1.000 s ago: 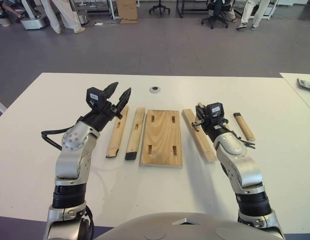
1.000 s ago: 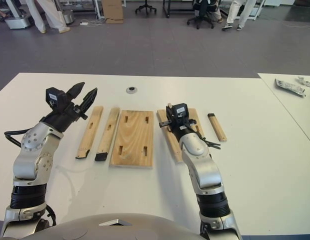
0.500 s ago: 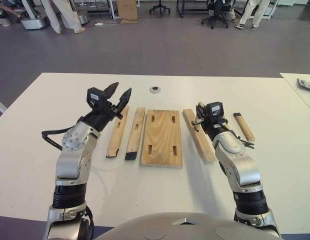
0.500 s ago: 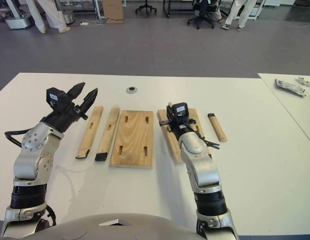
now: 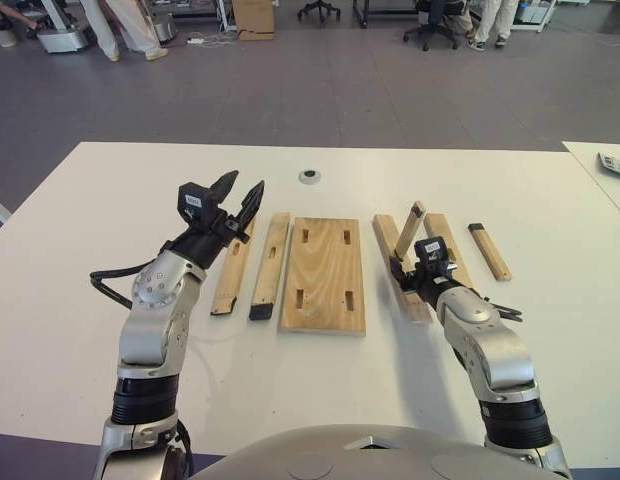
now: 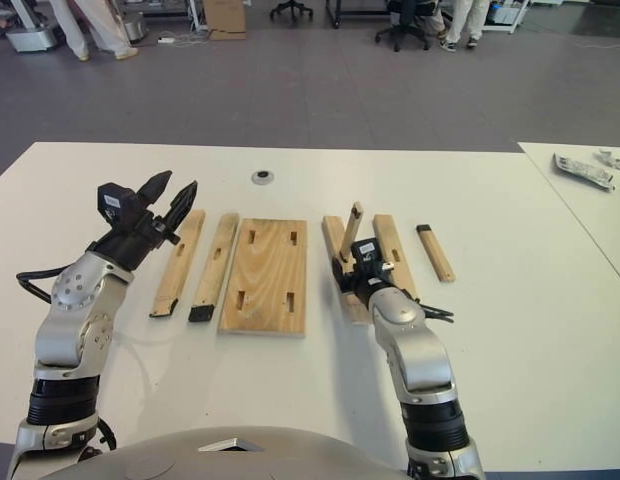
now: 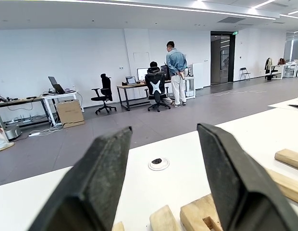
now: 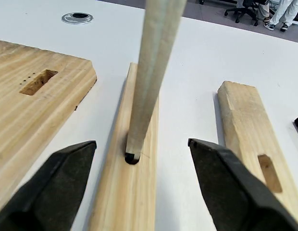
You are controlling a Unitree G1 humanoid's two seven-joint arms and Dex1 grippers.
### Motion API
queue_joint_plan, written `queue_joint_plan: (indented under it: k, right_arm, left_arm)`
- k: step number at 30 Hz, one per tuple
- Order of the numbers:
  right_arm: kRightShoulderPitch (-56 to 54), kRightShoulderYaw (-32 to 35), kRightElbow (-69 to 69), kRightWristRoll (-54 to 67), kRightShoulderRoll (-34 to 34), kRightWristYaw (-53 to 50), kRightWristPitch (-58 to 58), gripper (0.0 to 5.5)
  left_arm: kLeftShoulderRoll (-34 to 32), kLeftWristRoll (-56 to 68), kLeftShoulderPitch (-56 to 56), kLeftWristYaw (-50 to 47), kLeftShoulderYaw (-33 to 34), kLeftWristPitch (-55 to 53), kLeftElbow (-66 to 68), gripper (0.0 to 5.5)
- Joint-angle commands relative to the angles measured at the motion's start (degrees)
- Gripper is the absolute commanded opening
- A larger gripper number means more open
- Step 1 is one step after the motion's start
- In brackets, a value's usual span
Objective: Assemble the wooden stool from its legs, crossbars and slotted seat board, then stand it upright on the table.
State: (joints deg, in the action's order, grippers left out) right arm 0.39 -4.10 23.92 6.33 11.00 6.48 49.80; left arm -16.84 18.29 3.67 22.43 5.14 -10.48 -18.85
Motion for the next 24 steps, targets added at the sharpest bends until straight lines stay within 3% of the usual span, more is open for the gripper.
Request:
queue_joint_plan:
  k: [1, 9, 18, 22, 24]
  right_arm:
    - [0.76, 0.39, 4.12, 0.76, 1.20, 0.61, 7.72, 4.29]
    - [2.22, -0.25, 3.34, 1.65, 4.92, 3.39, 14.49, 4.29]
    - [2.93, 0.42, 1.62, 2.10, 5.52, 4.22, 13.30, 2.75]
    - [-0.45, 6.89, 1.37, 6.91, 1.02, 5.11, 13.34, 2.11]
    - [-4.85, 11.10, 1.38, 10.03, -0.66, 5.59, 13.19, 2.07]
  left_arm:
    - [0.79, -0.81, -2.70, -1.47, 0.09, 0.36, -2.33, 2.49]
    - [1.55, -1.08, -3.88, -2.42, -0.25, -0.06, -4.24, 2.49]
    - [1.14, -0.89, -3.56, -2.88, -0.33, -1.10, -5.47, 2.49]
    - [3.06, 6.16, 0.00, -3.97, 2.34, -4.84, -6.36, 2.49]
    - [3.41, 12.48, 3.72, -4.44, 4.56, -8.30, -7.16, 2.49]
